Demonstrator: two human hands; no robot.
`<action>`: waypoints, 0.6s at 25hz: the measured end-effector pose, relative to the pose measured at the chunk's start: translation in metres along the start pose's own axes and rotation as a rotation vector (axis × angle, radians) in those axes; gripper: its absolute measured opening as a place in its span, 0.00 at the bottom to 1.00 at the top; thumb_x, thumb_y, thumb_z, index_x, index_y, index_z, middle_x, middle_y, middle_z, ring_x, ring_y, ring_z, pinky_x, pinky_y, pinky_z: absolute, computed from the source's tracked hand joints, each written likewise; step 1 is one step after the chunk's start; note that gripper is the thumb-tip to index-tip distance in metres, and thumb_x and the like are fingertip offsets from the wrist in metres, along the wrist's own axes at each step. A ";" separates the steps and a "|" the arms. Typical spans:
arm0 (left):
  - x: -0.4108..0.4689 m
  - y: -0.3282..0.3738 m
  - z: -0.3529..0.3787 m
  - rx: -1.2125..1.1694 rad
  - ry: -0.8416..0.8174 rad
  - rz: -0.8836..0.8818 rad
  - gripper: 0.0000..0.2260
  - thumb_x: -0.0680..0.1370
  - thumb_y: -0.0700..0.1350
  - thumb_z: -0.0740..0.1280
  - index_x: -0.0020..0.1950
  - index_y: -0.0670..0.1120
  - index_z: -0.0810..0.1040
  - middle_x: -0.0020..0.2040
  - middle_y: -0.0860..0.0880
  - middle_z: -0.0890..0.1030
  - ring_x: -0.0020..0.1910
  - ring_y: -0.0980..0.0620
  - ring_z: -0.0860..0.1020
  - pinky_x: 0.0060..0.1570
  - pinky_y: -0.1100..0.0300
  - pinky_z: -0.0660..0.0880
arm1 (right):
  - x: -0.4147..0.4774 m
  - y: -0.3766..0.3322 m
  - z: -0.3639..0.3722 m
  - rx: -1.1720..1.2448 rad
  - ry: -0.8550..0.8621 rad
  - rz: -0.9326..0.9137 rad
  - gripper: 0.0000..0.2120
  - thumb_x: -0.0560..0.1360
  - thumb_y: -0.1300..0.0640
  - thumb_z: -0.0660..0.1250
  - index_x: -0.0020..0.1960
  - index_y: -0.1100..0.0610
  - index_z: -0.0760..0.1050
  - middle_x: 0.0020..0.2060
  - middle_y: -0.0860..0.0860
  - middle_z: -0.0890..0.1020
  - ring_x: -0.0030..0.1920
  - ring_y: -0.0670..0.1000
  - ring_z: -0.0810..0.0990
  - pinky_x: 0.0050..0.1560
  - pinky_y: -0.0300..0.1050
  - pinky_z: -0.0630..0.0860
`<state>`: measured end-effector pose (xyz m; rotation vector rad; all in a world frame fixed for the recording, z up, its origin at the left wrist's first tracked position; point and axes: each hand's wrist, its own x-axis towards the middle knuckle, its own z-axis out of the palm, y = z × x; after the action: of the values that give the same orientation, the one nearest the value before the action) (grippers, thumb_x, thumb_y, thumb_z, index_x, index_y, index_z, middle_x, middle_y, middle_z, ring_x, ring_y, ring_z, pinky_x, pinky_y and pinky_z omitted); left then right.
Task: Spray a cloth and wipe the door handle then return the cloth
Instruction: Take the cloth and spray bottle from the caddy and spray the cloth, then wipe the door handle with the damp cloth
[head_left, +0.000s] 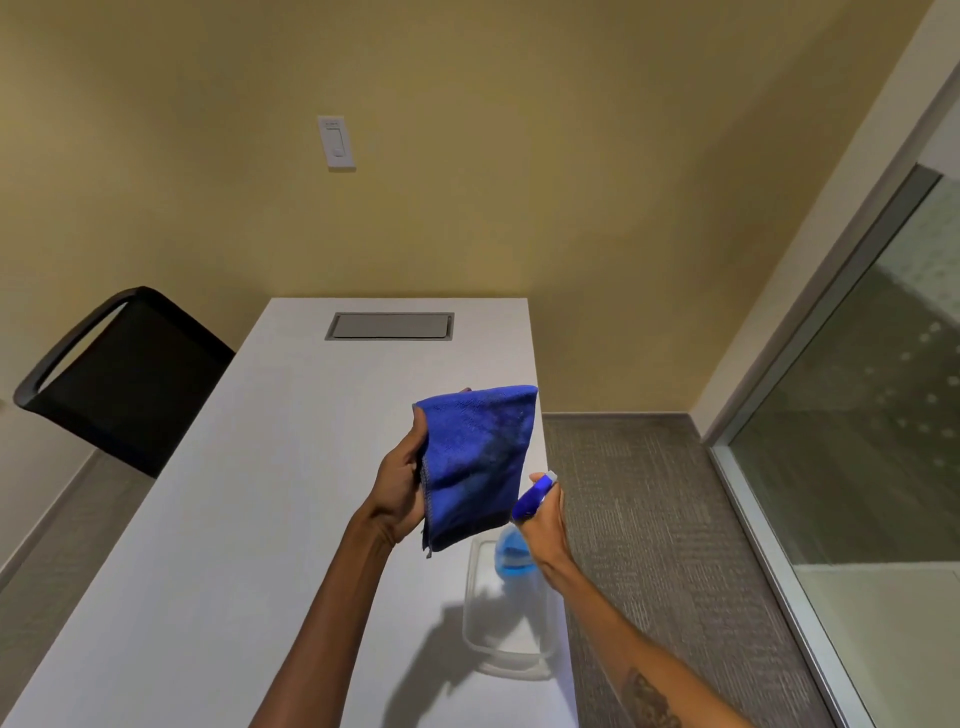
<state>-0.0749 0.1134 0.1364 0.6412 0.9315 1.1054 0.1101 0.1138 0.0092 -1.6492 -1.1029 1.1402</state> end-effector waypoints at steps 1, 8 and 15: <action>-0.001 -0.001 0.004 0.009 0.011 -0.001 0.23 0.85 0.61 0.54 0.70 0.54 0.81 0.67 0.44 0.83 0.60 0.46 0.84 0.56 0.51 0.84 | -0.001 0.002 -0.003 0.001 -0.035 0.005 0.32 0.73 0.76 0.71 0.72 0.66 0.63 0.70 0.65 0.69 0.64 0.61 0.74 0.64 0.46 0.76; -0.018 -0.005 0.031 0.159 0.037 0.009 0.21 0.87 0.58 0.52 0.65 0.50 0.80 0.61 0.42 0.85 0.58 0.43 0.82 0.61 0.44 0.79 | -0.017 0.006 -0.028 0.007 -0.140 0.033 0.41 0.76 0.75 0.68 0.82 0.60 0.51 0.77 0.61 0.65 0.74 0.62 0.71 0.72 0.53 0.74; -0.042 -0.023 0.072 0.275 -0.086 0.030 0.17 0.87 0.56 0.52 0.61 0.53 0.79 0.48 0.48 0.88 0.43 0.53 0.87 0.40 0.61 0.84 | -0.055 -0.008 -0.097 0.214 0.127 -0.048 0.21 0.83 0.67 0.61 0.74 0.57 0.71 0.71 0.57 0.77 0.71 0.55 0.76 0.70 0.48 0.75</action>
<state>-0.0082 0.0668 0.1649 0.9230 1.0112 0.9756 0.1899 0.0499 0.0531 -1.4989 -0.9028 1.0685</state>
